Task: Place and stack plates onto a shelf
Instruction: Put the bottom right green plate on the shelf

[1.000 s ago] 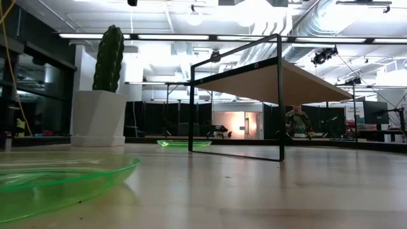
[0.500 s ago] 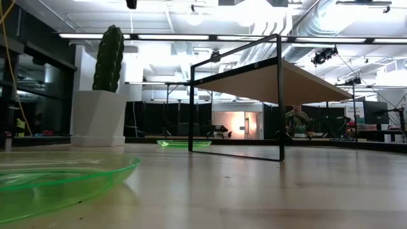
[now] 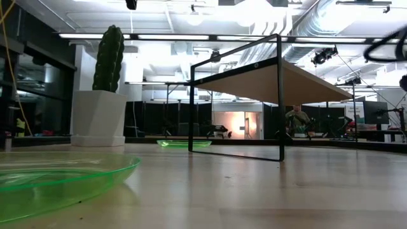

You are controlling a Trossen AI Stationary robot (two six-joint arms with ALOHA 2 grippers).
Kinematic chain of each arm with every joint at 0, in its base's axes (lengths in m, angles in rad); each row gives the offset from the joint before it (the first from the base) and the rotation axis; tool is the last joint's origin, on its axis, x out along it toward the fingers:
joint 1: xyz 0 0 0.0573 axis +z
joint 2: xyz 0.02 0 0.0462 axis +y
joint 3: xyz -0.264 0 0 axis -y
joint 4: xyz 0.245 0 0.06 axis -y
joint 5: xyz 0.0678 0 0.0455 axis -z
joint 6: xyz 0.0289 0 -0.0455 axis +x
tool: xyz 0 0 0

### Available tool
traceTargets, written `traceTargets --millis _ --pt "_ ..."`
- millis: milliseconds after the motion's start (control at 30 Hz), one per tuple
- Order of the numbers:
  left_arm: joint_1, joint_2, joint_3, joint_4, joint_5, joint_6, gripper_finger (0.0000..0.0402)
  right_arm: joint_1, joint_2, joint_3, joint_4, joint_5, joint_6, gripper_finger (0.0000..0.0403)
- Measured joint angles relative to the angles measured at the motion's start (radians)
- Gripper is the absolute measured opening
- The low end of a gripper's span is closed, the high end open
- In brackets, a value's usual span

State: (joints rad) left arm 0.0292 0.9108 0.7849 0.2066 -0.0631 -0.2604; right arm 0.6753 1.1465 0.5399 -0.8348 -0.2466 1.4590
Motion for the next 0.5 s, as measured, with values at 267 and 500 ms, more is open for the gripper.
traceTargets --millis 267,500 --pt "0.000 0.000 0.000 0.000 0.000 -0.026 0.0170 -0.001 0.000 -0.074 0.048 -0.009 0.003 0.0114" --pt "0.000 0.000 0.000 0.000 0.000 -0.026 0.0170 -0.001 0.000 -0.130 0.217 -0.023 0.000 0.0113"
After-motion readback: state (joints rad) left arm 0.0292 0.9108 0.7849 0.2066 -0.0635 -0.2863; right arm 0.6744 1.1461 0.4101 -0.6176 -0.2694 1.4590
